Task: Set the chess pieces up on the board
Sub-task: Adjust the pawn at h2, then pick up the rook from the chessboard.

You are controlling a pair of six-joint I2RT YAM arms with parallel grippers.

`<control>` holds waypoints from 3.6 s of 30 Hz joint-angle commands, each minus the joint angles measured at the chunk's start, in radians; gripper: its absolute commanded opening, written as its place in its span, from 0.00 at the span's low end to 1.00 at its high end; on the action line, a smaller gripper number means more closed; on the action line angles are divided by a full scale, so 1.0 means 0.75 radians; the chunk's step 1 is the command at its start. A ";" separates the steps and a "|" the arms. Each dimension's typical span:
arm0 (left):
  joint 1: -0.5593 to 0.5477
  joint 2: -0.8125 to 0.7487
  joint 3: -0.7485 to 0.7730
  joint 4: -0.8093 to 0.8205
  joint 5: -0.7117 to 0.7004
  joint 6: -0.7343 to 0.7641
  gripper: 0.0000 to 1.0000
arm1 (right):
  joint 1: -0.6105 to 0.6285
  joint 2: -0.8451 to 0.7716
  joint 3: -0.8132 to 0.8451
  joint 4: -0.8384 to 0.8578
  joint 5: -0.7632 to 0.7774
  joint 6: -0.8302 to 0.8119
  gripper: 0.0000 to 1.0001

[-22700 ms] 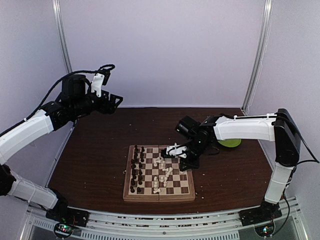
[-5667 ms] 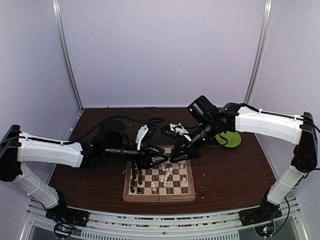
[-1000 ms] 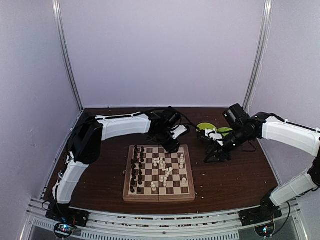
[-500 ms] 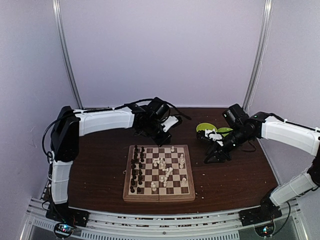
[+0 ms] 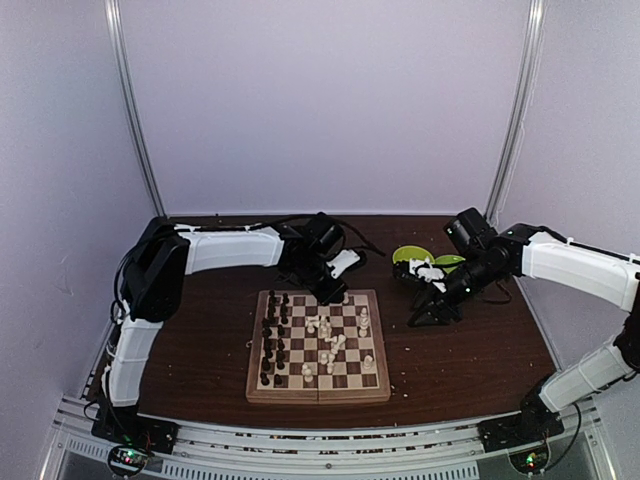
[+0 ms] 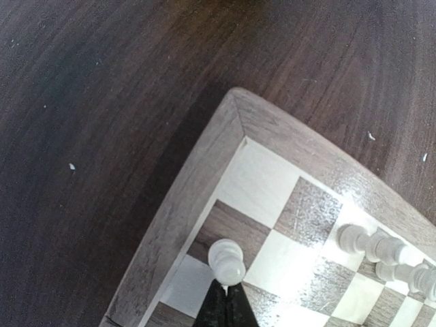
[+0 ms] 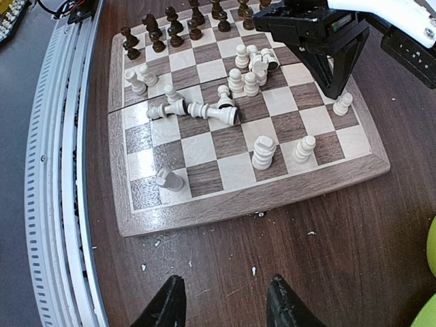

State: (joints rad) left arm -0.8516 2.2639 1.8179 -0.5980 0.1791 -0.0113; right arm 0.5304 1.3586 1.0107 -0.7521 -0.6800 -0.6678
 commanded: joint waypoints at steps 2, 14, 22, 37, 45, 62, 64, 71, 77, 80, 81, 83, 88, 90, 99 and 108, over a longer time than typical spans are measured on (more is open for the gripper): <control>0.010 0.059 0.065 0.043 0.045 -0.018 0.01 | -0.004 0.012 0.037 -0.017 0.001 -0.010 0.41; 0.011 0.046 0.066 0.003 0.049 -0.013 0.01 | -0.004 0.013 0.039 -0.026 0.003 -0.017 0.41; 0.010 -0.324 -0.201 0.016 -0.090 -0.019 0.16 | -0.004 0.014 0.040 -0.026 -0.001 -0.022 0.40; -0.051 -0.966 -0.667 0.004 0.043 0.097 0.33 | 0.104 -0.014 0.096 0.015 0.143 0.025 0.41; -0.331 -0.995 -0.864 0.018 -0.030 0.220 0.38 | 0.146 0.041 0.112 0.020 0.174 0.027 0.40; -0.409 -0.705 -0.738 -0.090 -0.153 0.346 0.39 | 0.146 -0.007 0.043 0.038 0.197 0.015 0.40; -0.409 -0.698 -0.735 -0.089 -0.135 0.352 0.37 | 0.146 -0.008 0.041 0.038 0.197 0.013 0.40; -0.409 -0.673 -0.728 -0.140 -0.053 0.378 0.36 | 0.146 0.004 0.037 0.033 0.197 0.002 0.40; -0.409 -0.623 -0.701 -0.164 -0.061 0.383 0.35 | 0.146 0.016 0.036 0.029 0.196 -0.003 0.40; -0.409 -0.603 -0.690 -0.165 -0.069 0.392 0.32 | 0.146 0.018 0.037 0.029 0.195 -0.005 0.40; -0.409 -0.597 -0.685 -0.166 -0.070 0.396 0.31 | 0.146 0.020 0.038 0.028 0.195 -0.006 0.40; -0.409 -0.591 -0.679 -0.166 -0.072 0.400 0.27 | 0.146 0.024 0.039 0.025 0.193 -0.005 0.40; -0.409 -0.589 -0.664 -0.164 -0.063 0.418 0.19 | 0.145 0.027 0.041 0.024 0.195 -0.008 0.40; -0.409 -0.587 -0.656 -0.165 -0.062 0.425 0.15 | 0.146 0.028 0.041 0.021 0.195 -0.007 0.40; -0.409 -0.548 -0.612 -0.204 -0.053 0.434 0.18 | 0.147 0.030 0.042 0.017 0.197 -0.010 0.40; -0.411 -0.590 -0.634 -0.242 -0.037 0.430 0.26 | 0.146 0.031 0.043 0.013 0.193 -0.012 0.40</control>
State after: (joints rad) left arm -1.1538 1.8477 1.3342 -0.7662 0.1280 0.3046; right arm 0.6365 1.3785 1.0538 -0.7361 -0.5442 -0.6735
